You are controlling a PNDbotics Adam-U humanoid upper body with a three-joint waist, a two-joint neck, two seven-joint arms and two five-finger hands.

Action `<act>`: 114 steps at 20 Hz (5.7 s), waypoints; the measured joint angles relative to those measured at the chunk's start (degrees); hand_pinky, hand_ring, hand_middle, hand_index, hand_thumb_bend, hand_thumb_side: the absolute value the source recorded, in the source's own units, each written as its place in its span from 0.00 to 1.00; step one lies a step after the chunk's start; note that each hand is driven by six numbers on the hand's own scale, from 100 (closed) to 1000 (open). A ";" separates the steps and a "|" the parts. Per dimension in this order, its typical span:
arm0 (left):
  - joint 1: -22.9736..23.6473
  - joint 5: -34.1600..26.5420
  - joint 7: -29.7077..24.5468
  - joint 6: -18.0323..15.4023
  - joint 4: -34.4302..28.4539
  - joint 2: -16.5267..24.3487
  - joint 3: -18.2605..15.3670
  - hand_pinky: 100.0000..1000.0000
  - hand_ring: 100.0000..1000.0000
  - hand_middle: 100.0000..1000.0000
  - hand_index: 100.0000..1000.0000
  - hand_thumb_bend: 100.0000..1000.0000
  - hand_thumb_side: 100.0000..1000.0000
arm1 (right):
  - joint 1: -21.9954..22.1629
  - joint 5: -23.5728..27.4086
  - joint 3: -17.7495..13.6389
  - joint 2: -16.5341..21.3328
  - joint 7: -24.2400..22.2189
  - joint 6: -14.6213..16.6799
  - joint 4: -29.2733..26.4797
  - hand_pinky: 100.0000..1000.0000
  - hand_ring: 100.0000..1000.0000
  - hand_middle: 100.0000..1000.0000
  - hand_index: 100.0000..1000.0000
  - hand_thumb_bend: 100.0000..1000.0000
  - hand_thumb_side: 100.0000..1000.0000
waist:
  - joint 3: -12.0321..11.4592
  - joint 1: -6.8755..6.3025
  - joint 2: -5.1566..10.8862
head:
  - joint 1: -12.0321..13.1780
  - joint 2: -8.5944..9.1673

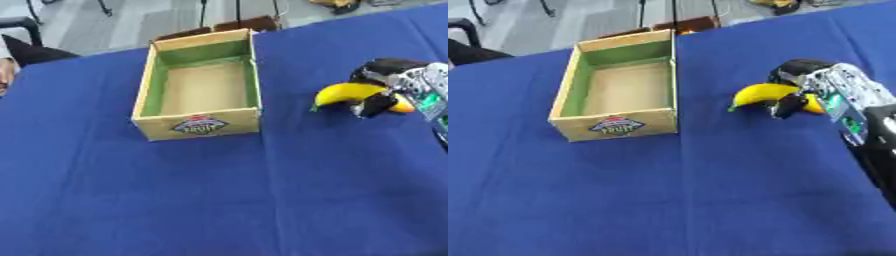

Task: Pick up objects on the table and place them in the box.

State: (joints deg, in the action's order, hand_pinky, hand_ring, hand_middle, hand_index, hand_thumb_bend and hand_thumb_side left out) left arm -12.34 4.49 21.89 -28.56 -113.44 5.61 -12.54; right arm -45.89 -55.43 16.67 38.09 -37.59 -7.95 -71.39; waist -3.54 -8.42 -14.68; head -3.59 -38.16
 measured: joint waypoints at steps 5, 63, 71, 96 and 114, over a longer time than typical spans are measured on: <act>0.00 -0.13 -0.01 -0.01 0.00 0.00 0.00 0.26 0.64 0.68 0.73 0.00 0.82 | -0.06 -0.85 0.00 0.00 1.17 0.02 -0.06 0.61 0.84 0.61 0.69 0.00 0.28 | 0.00 0.03 0.02 | 0.00 0.01; -0.22 -0.69 -0.89 0.68 0.00 1.02 0.33 0.27 0.64 0.68 0.73 0.00 0.82 | -18.27 -13.73 2.09 -10.33 -0.17 7.03 -7.21 0.60 0.76 0.61 0.63 0.00 0.60 | -0.82 3.55 1.63 | -1.08 0.53; -0.31 -0.92 -0.98 0.78 0.00 1.06 0.35 0.28 0.64 0.68 0.73 0.00 0.82 | -21.11 -15.64 2.43 -14.69 0.35 7.61 -7.37 0.60 0.75 0.60 0.63 0.00 0.60 | -1.62 3.90 1.67 | -1.11 0.53; -0.76 -1.30 -1.24 0.93 0.00 1.01 0.69 0.27 0.65 0.68 0.73 0.00 0.81 | -20.51 -16.41 6.08 -22.57 1.40 6.56 2.67 0.57 0.77 0.58 0.62 0.00 0.55 | -2.78 3.38 1.44 | -2.09 1.04; -0.75 -1.48 -1.68 0.93 0.00 0.50 0.77 0.26 0.65 0.68 0.73 0.00 0.81 | -19.60 -16.01 6.62 -27.56 5.76 4.31 16.91 0.65 0.85 0.68 0.73 0.00 0.47 | -3.18 2.87 0.96 | -2.59 1.48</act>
State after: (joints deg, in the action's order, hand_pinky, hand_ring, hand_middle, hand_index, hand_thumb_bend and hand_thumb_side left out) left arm -13.10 3.01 20.22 -27.62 -113.44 6.10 -11.77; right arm -65.49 -71.44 23.30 10.53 -31.83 -3.64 -54.49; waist -6.72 -5.54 -13.72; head -6.18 -36.68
